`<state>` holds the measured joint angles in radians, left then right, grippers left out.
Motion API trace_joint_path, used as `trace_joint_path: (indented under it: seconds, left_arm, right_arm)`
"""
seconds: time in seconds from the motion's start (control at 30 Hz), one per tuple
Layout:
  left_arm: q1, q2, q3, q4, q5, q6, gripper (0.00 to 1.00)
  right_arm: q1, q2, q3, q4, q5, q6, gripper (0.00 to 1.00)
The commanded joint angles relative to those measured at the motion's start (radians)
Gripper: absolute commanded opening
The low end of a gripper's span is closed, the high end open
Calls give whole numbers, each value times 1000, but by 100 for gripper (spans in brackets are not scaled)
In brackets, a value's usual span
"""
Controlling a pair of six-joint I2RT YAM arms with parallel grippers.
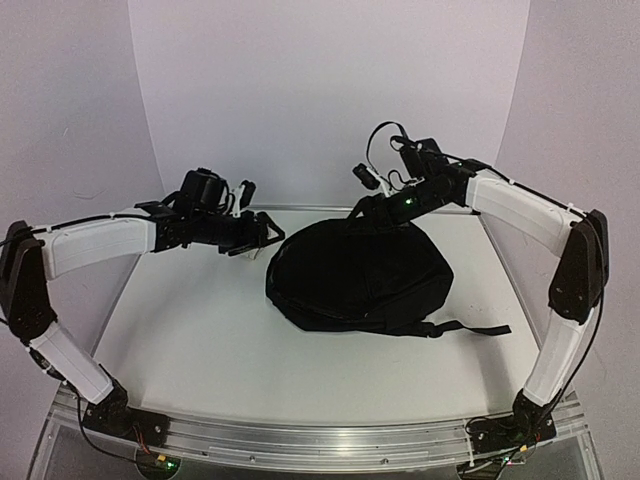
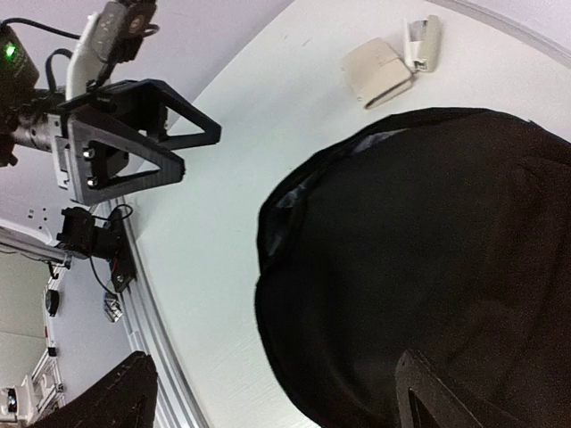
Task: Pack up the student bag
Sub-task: Zip the student bag at the center of the board.
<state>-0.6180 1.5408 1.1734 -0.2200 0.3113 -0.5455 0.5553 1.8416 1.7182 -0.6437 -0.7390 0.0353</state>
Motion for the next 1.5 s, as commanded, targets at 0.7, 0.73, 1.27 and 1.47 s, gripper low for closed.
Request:
trace_joint_path:
  seconds: [0.7, 0.73, 1.27, 1.47]
  left_arm:
    - [-232, 448, 281, -450, -435, 254, 58]
    - [-232, 452, 294, -444, -457, 252, 59]
    - [-197, 524, 479, -382, -542, 194, 56]
    - [-124, 451, 369, -373, -458, 98, 64]
  right_arm:
    - [-175, -78, -351, -55, 270, -137, 67]
    - [-176, -76, -349, -57, 271, -138, 67]
    - [-180, -95, -351, -63, 288, -148, 67]
    - [-181, -87, -356, -65, 289, -152, 67]
